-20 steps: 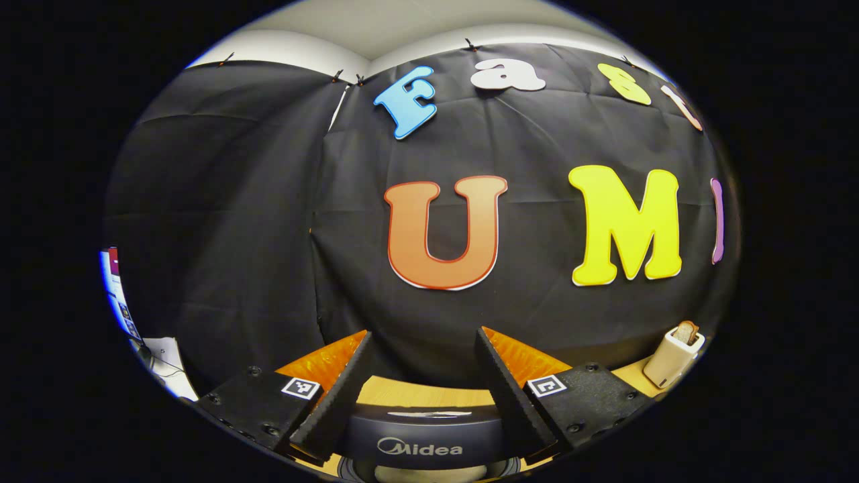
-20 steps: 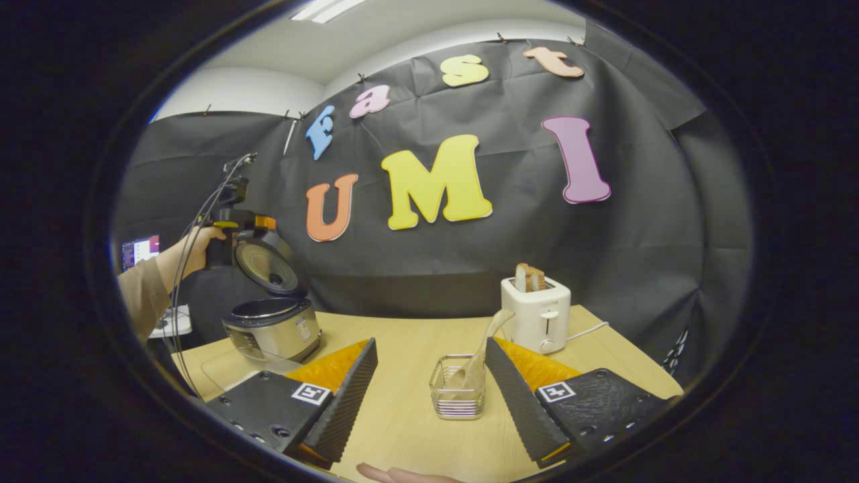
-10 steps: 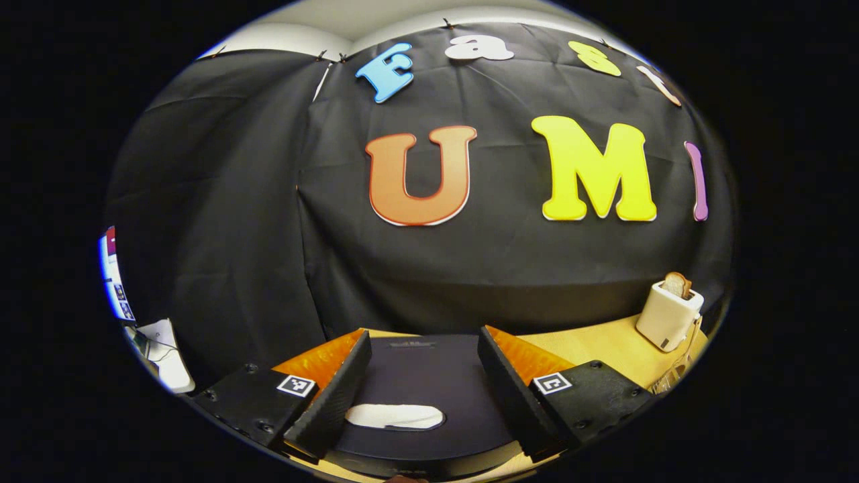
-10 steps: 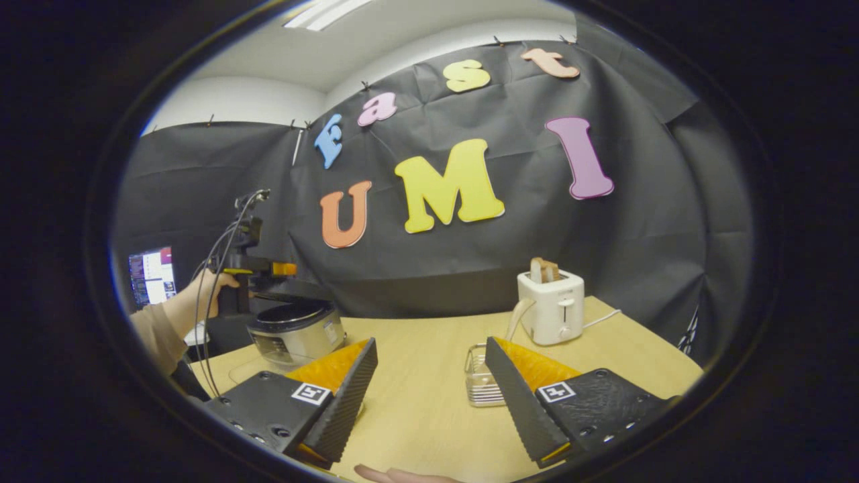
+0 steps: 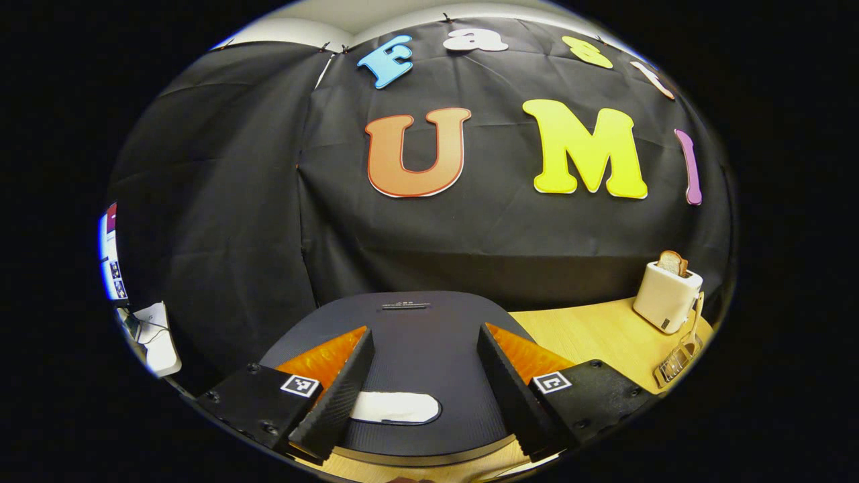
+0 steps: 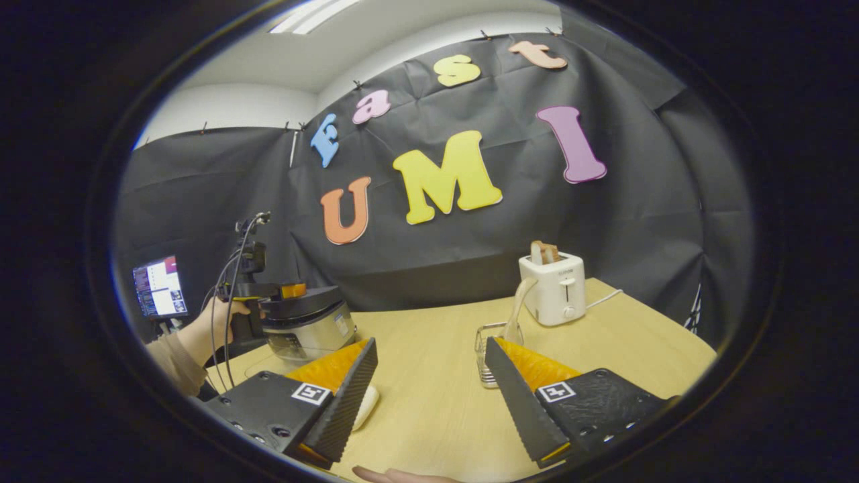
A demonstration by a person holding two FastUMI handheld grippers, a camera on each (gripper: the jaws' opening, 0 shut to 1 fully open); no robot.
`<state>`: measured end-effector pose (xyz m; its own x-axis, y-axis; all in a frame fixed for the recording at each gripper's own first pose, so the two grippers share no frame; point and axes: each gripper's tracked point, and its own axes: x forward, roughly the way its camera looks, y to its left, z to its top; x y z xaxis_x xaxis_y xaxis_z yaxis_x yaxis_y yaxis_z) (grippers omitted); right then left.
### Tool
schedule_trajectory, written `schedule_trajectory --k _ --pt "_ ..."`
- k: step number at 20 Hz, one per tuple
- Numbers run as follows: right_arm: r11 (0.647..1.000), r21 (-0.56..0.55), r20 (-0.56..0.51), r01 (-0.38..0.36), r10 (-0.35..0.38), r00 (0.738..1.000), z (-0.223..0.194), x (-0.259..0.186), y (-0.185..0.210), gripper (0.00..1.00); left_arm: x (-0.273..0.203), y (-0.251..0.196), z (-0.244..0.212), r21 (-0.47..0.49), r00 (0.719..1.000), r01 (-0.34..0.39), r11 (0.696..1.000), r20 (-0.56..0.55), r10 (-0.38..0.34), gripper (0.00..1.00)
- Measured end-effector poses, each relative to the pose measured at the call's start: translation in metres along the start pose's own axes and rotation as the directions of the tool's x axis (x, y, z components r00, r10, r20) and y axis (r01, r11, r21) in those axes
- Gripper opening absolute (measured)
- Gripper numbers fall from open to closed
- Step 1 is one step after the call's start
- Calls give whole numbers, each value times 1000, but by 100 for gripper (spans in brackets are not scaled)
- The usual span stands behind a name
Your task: Close the left gripper, press the button to open the rice cooker; take a wooden spoon from the chopstick holder with the right hand, scoop a spoonful of rice and pour it into the rice cooker, then put the wooden spoon back into the chopstick holder.
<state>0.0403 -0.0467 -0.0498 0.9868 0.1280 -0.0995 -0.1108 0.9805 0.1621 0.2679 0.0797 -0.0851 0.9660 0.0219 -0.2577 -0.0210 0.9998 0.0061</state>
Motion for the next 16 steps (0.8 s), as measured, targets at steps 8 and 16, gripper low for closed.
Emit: schedule_trajectory --k 8,16 --pt "997 54 26 -50 48 998 4 -22 14 92 -30 7 -12 11 1000 -8 1000 15 8 99" --pt "998 19 74 -64 63 995 12 -32 24 92 -40 7 -22 13 999 -21 1000 42 21 99"
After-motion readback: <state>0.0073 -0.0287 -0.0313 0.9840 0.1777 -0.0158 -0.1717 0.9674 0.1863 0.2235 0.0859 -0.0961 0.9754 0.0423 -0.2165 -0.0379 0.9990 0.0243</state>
